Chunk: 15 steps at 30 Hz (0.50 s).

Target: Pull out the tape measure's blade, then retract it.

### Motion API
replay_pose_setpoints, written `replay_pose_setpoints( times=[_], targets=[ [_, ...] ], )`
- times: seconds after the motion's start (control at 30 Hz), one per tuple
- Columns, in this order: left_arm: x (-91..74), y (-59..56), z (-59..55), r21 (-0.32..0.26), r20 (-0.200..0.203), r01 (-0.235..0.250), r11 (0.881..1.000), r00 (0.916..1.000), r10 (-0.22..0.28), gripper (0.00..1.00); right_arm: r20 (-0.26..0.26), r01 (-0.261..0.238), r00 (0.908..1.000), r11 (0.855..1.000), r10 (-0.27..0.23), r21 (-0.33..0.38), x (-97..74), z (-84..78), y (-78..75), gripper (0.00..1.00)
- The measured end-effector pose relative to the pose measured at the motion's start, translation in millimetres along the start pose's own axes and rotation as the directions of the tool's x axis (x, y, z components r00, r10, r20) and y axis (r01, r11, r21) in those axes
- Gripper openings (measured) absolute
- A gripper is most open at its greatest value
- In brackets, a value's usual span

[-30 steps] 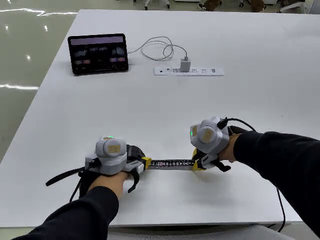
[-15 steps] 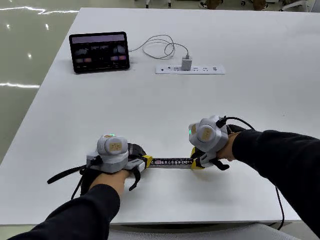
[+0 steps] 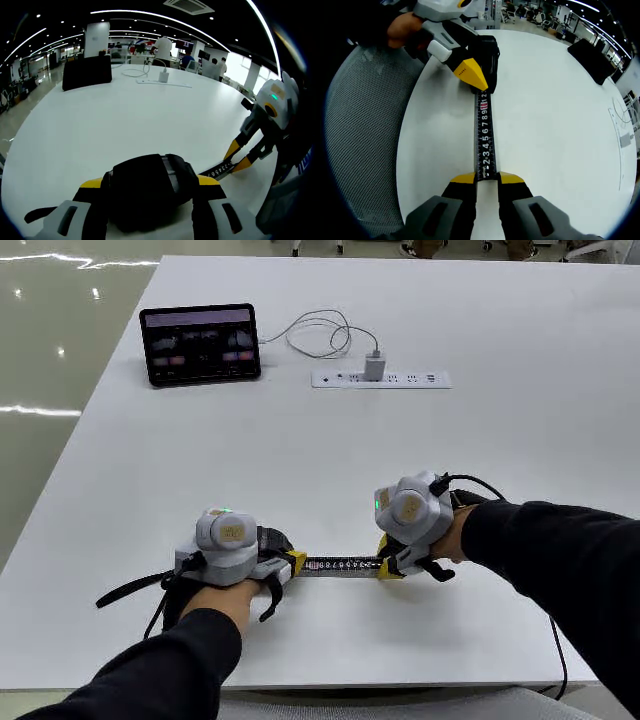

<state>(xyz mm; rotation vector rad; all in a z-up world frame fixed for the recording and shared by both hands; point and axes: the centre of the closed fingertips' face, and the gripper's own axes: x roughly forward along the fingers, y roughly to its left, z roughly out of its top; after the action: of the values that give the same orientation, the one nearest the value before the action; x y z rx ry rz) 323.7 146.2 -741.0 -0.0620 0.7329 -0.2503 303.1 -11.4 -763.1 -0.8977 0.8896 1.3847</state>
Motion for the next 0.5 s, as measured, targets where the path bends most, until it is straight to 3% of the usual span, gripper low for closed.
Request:
replay_pose_setpoints(
  times=[0.5],
  targets=[
    [0.0, 0.2, -0.3, -0.003, -0.002, -0.003, 1.000, 1.0000, 0.003, 0.65, 0.036, 0.002, 0.9993, 1.000, -0.002, 0.011, 3.7, 8.6, -0.6, 0.11]
  ],
)
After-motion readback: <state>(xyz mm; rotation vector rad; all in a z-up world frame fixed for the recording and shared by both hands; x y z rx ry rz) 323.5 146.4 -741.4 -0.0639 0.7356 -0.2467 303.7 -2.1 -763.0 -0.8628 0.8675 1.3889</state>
